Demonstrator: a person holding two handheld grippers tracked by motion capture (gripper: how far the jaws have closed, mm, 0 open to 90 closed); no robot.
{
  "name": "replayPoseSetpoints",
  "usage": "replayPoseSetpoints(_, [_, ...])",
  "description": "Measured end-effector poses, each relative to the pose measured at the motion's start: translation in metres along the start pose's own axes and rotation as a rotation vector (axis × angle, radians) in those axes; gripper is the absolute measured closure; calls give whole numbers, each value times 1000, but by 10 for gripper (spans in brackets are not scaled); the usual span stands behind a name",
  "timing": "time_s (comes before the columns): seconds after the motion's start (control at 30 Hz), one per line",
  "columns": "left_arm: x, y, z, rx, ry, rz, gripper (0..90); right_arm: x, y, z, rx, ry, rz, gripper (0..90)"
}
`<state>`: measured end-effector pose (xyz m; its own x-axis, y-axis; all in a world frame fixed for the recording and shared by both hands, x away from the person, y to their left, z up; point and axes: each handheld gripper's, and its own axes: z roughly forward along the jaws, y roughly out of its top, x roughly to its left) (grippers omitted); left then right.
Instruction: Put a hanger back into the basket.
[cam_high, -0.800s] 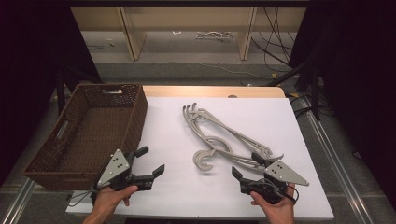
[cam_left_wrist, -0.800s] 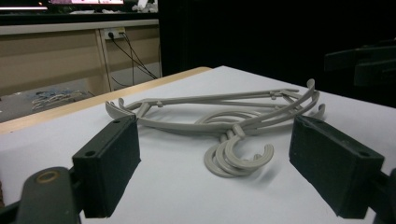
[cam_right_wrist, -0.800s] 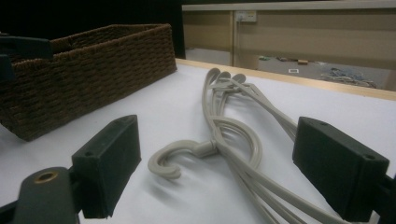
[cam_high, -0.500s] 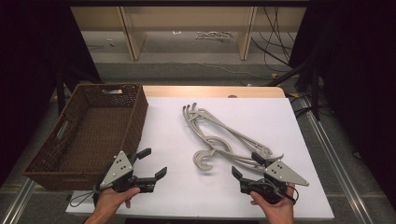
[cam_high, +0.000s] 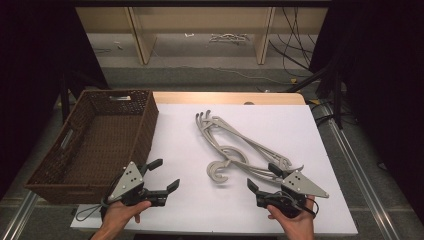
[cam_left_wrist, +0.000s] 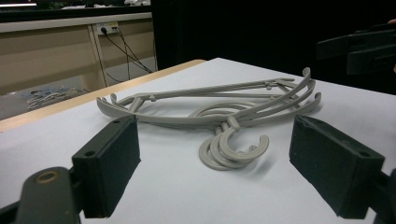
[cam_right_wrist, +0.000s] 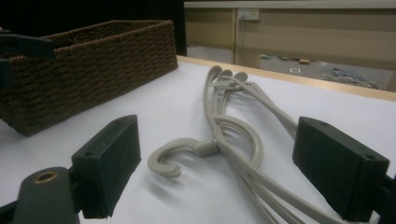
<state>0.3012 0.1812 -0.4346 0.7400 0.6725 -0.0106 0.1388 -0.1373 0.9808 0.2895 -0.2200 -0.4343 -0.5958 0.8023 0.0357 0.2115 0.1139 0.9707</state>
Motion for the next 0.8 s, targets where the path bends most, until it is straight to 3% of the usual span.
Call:
replayPoseSetpoints(0.1, [0,0,0,4,0,8,162,0,0,1,4,11,0,160])
replayPoseSetpoints(0.3, [-1,-1,2,-3,-6,9,164,-2,4,3,62,3,-52,161])
replayPoseSetpoints(0.33, [0,1,2,-6,-2,32,164,-2,5,5,67,1,-62,163])
replayPoseSetpoints(0.4, [1,0,2,-10,-5,38,164,-5,6,7,79,-1,-80,171])
replayPoseSetpoints(0.5, [0,1,2,0,-3,34,163,-9,8,12,100,14,-85,175])
replayPoseSetpoints(0.6, [0,0,3,9,-10,31,160,-14,11,23,167,46,-115,212])
replayPoseSetpoints(0.8, [0,0,3,7,-10,25,160,-21,16,38,228,64,-137,222])
